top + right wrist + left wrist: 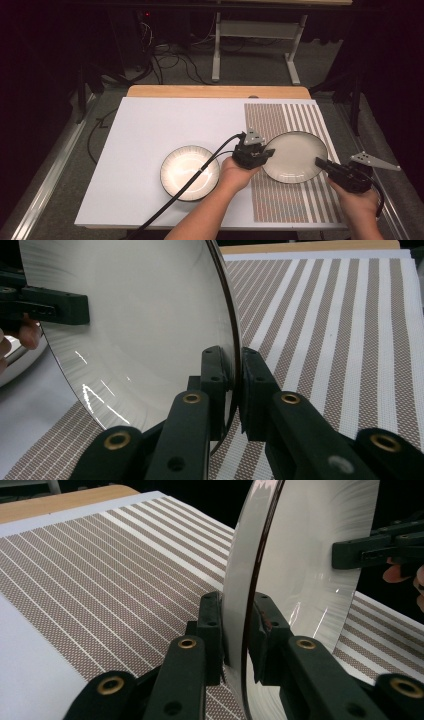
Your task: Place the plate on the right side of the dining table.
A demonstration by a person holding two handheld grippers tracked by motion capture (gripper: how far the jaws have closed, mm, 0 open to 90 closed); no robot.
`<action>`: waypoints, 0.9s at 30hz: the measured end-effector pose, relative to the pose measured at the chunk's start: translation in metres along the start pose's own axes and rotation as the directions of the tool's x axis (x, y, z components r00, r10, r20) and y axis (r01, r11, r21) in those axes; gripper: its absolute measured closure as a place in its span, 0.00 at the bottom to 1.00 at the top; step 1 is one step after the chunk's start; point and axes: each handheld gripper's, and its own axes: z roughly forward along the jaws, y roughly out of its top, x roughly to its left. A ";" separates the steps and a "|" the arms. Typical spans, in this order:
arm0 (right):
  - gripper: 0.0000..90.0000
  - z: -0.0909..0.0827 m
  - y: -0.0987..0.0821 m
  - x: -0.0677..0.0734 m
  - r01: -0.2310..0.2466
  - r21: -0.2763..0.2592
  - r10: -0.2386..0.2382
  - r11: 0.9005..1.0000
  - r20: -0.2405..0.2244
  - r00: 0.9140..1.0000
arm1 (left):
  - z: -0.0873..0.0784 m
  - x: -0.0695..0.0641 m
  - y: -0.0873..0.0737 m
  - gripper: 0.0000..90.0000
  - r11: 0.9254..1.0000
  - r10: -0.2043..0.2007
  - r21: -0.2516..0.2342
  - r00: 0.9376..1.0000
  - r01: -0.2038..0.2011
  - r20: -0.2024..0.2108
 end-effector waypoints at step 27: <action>0.95 0.007 -0.003 -0.003 -0.030 0.043 0.029 0.999 0.030 0.999 | -0.004 0.007 -0.004 0.56 1.000 0.004 0.011 0.995 -0.003 -0.098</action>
